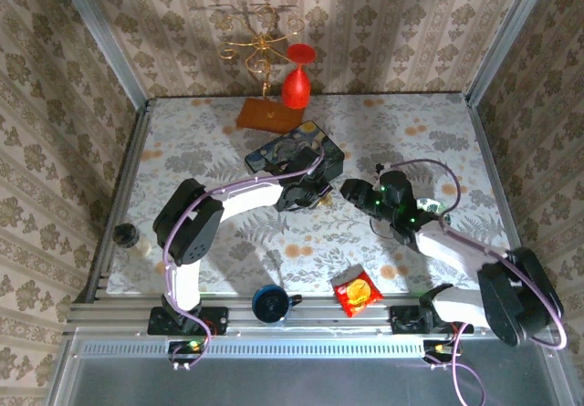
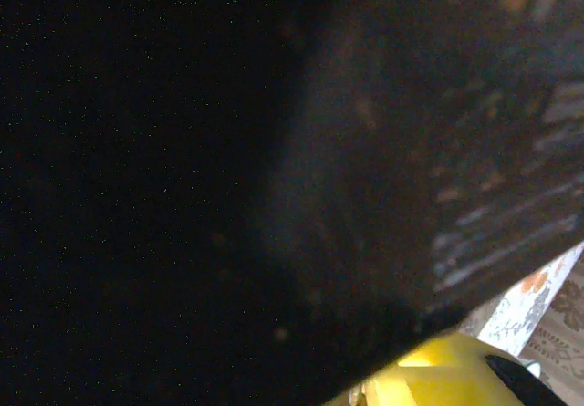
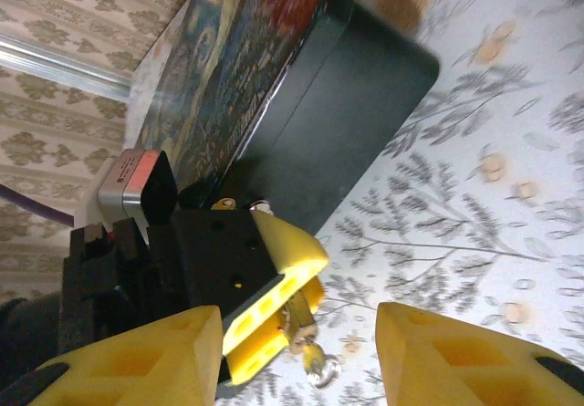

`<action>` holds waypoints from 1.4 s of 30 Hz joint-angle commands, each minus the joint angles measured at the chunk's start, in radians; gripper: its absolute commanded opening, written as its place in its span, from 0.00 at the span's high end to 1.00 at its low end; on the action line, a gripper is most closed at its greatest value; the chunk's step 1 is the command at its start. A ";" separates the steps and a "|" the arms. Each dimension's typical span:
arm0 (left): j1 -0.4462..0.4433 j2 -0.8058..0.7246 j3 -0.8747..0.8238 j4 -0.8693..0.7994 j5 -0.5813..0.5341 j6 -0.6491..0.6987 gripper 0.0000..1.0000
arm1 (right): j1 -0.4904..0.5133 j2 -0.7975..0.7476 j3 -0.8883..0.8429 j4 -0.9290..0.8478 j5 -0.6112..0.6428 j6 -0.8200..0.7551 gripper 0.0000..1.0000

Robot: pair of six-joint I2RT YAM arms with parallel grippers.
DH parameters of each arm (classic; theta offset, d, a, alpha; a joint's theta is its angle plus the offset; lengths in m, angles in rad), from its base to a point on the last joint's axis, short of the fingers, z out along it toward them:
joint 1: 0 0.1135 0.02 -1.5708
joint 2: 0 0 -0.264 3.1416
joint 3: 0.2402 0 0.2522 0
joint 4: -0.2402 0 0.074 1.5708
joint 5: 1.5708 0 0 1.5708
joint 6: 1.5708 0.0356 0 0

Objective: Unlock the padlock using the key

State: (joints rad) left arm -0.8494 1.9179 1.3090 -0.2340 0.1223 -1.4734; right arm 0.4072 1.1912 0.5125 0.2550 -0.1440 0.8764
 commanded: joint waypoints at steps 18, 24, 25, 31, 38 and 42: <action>0.010 -0.025 0.019 0.033 0.066 -0.015 1.00 | 0.395 -0.044 0.149 -0.377 0.608 -0.732 0.55; 0.010 -0.026 0.021 0.024 0.071 -0.011 1.00 | 0.468 0.102 0.240 -0.391 0.665 -0.868 0.57; 0.010 -0.025 0.021 0.024 0.074 -0.011 1.00 | 0.475 0.126 0.259 -0.404 0.674 -0.881 0.57; 0.014 -0.019 0.030 0.022 0.092 -0.008 1.00 | 0.499 0.194 0.304 -0.438 0.704 -0.928 0.57; 0.017 -0.018 0.045 0.007 0.100 0.000 1.00 | 0.499 0.256 0.308 -0.461 0.700 -0.956 0.60; 0.017 -0.019 0.047 0.004 0.103 0.001 1.00 | 0.500 0.281 0.325 -0.474 0.715 -0.971 0.59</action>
State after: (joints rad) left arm -0.8337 1.9179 1.3159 -0.2466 0.1848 -1.4696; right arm 0.9016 1.4490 0.7963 -0.1852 0.5289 -0.0601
